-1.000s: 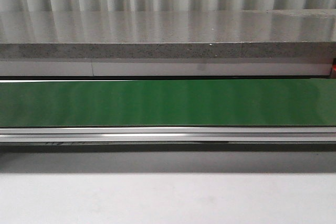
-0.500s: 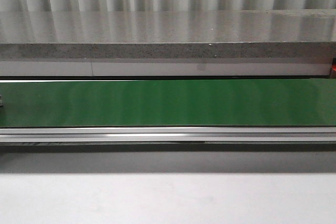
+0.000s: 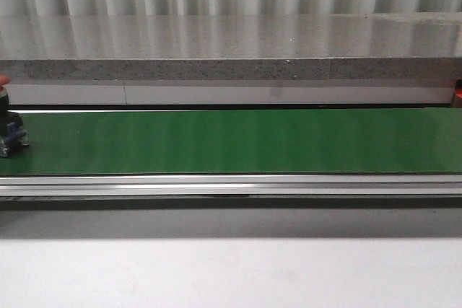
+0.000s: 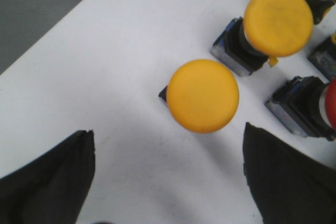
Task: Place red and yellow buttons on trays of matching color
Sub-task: 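Lower the red button onto the belt start and open the left gripper, then grasp a yellow push-button from the table with the left gripper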
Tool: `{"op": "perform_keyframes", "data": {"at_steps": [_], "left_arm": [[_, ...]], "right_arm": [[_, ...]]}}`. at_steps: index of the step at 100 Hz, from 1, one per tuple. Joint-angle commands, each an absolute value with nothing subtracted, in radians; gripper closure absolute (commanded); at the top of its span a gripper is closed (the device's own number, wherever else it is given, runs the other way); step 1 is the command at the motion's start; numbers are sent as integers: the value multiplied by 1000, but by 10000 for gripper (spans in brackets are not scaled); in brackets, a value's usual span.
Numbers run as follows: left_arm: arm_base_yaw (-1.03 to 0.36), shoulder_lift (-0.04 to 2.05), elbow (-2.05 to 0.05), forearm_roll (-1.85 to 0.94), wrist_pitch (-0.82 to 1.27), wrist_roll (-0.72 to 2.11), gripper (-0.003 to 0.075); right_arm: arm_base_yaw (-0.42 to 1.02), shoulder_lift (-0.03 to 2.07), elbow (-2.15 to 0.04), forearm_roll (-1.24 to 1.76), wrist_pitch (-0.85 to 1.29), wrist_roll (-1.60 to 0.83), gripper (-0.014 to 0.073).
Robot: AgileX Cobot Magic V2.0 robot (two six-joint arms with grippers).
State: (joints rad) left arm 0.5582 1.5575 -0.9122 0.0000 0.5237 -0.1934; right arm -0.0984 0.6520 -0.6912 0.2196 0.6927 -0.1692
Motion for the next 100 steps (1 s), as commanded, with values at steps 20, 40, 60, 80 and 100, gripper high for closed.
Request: {"op": "perform_keyframes", "data": {"at_steps": [20, 40, 60, 80, 100], "left_arm": [[526, 1638, -1025, 0, 518, -183, 166], [526, 1696, -1060, 0, 518, -170, 166], [526, 1730, -1085, 0, 508, -167, 166], [526, 1730, -1085, 0, 495, -167, 281], [526, 1723, -1085, 0, 515, -167, 586]], "right_arm": [[-98, 649, -716, 226, 634, -178, 661], [-98, 649, -716, 226, 634, -178, 661], [-98, 649, -716, 226, 634, -178, 661], [-98, 649, -716, 226, 634, -178, 661], [-98, 649, -716, 226, 634, -178, 661]]}}
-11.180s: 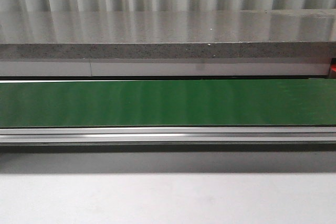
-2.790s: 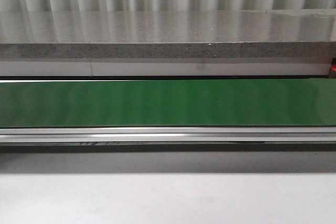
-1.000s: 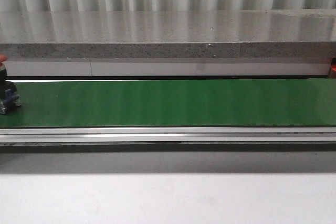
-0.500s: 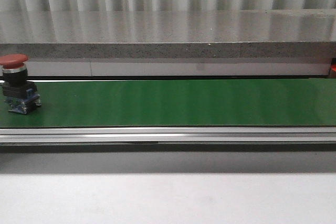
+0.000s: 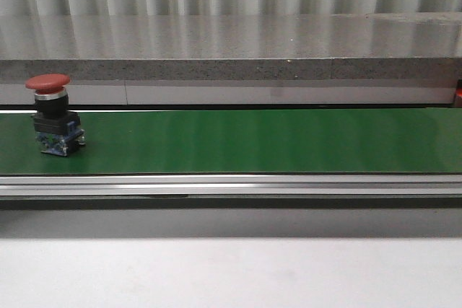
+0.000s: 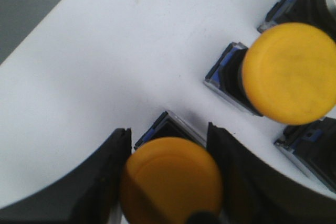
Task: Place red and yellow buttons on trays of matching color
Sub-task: 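Grasp a yellow push-button from the table with the left gripper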
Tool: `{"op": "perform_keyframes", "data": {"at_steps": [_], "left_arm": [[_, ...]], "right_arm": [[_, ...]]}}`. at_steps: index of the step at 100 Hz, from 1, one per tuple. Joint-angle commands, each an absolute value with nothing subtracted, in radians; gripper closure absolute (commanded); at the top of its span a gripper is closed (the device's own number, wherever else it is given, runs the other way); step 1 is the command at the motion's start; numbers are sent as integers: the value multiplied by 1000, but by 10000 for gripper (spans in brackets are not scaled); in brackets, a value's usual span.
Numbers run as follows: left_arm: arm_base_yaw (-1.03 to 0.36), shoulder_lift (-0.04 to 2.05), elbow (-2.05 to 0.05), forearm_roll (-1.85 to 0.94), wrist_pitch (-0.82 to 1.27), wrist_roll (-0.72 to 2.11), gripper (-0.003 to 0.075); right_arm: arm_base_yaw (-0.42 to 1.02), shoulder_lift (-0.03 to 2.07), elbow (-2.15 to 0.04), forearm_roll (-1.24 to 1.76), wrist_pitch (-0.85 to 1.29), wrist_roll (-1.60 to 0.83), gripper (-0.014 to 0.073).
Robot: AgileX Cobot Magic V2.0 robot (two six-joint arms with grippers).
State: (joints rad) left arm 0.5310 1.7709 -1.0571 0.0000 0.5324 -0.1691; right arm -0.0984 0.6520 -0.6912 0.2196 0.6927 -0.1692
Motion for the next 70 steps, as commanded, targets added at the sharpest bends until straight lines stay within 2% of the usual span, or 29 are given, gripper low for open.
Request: {"op": "perform_keyframes", "data": {"at_steps": [1, 16, 40, 70], "left_arm": [[526, 1721, -1085, 0, 515, -167, 595], [524, 1658, -1085, 0, 544, -167, 739], [456, 1471, -1085, 0, 577, -165, 740], [226, 1339, -1085, 0, 629, -125, 740]], "right_arm": [[-98, 649, -716, 226, 634, -178, 661], [-98, 649, -716, 226, 634, -178, 661], [-98, 649, -716, 226, 634, -178, 661], [-98, 649, -716, 226, 634, -178, 661]]}}
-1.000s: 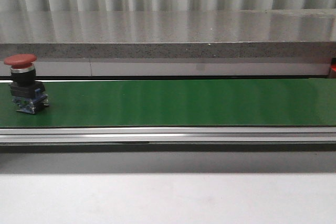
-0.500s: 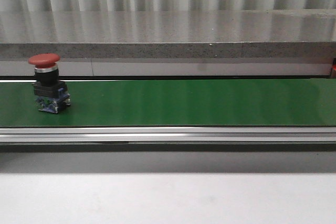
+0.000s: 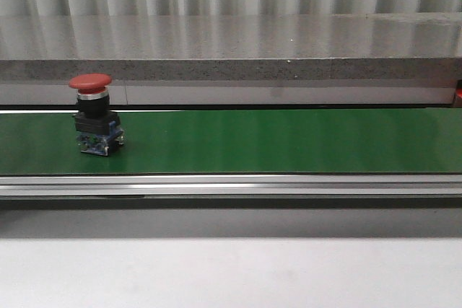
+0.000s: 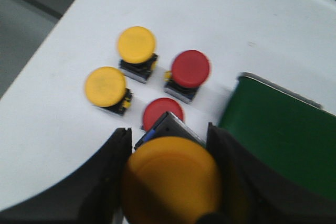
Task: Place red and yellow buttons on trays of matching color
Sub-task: 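Grasp a yellow push-button from the table with the left gripper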
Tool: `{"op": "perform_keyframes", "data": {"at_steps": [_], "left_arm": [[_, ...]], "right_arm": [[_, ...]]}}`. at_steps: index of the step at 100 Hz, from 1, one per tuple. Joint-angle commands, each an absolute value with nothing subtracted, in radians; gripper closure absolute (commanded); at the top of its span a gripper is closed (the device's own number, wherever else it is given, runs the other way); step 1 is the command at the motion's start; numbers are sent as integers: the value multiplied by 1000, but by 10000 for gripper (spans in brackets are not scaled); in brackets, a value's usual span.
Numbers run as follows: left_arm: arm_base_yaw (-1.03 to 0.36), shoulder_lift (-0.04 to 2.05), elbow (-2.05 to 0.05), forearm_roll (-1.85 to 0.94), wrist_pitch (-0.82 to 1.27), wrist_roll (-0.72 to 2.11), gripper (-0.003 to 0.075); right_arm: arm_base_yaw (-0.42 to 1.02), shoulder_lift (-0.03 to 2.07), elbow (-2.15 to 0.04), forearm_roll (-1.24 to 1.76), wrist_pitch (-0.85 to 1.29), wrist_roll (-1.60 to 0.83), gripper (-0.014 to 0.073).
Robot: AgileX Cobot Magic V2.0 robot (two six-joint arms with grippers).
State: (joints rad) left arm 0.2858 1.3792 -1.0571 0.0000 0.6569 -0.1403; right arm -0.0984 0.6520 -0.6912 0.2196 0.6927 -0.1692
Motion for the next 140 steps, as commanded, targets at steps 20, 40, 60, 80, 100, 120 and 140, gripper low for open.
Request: {"op": "perform_keyframes", "data": {"at_steps": [20, 40, 60, 80, 100, 120, 140], "left_arm": [[101, 1368, -1085, 8, 641, -112, 740], [87, 1413, -1085, 15, 641, -112, 740], [87, 1474, -1085, 15, 647, -112, 740], [87, 1490, -1085, 10, 646, -112, 738], [87, 1490, -1122, -6, 701, -59, 478], [87, 1490, -1127, -30, 725, -35, 55], [61, 1474, -1152, -30, 732, -14, 60]], "right_arm": [[-98, 649, -716, 226, 634, -178, 661], [-98, 649, -716, 226, 634, -178, 661], [-98, 649, -716, 226, 634, -178, 661], [-98, 649, -716, 226, 634, -178, 661], [-98, 649, -716, 226, 634, -178, 661], [-98, 649, -716, 226, 634, -178, 661], [-98, 649, -716, 226, 634, -178, 661]]}}
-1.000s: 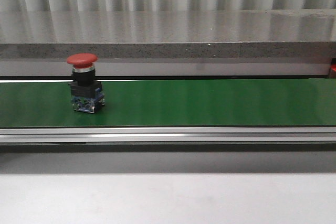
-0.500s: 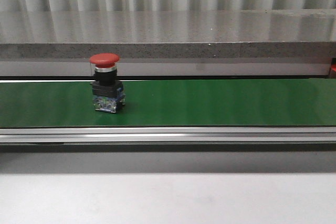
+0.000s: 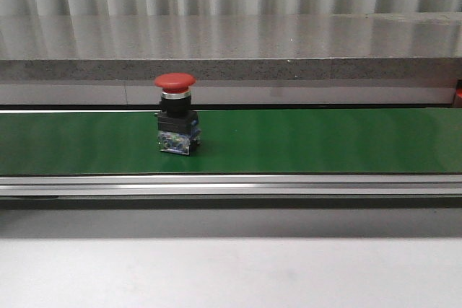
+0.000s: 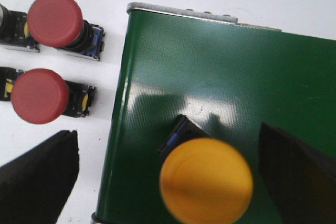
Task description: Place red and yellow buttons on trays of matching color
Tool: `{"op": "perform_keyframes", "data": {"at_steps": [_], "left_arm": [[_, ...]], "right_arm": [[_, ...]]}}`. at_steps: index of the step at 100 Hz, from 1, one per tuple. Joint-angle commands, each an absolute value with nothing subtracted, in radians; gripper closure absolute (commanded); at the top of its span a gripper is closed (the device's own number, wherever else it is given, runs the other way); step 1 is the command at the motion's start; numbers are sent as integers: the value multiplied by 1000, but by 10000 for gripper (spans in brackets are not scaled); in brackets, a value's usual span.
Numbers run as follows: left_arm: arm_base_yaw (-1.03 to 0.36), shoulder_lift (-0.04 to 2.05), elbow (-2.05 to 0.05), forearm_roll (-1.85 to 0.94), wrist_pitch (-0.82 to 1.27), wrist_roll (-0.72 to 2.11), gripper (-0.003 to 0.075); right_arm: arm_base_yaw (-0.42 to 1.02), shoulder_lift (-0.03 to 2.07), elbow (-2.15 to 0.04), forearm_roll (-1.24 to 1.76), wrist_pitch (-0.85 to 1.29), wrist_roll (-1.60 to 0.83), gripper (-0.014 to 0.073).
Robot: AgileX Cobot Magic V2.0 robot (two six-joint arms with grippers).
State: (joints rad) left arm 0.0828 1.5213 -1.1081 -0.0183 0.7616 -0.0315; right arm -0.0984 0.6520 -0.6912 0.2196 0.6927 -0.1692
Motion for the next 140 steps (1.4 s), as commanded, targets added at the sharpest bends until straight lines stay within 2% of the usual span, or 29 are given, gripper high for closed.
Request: {"op": "perform_keyframes", "data": {"at_steps": [1, 43, 95, 102, 109, 140], "left_arm": [[59, 1471, -1152, -30, 732, -10, 60], [-87, 1195, -1108, -30, 640, 15, 61], [-96, 604, -706, -38, 573, 11, 74], [-96, 535, -663, -38, 573, 11, 122], [-96, 478, -633, -38, 571, 11, 204], [-96, 390, -588, -38, 571, 11, 706]], "right_arm": [[-98, 649, -716, 226, 634, -178, 661], [-98, 649, -716, 226, 634, -178, 661], [-98, 649, -716, 226, 634, -178, 661], [-98, 649, -716, 226, 634, -178, 661], [-98, 649, -716, 226, 634, -178, 661], [-98, 649, -716, 226, 634, -178, 661]]}}
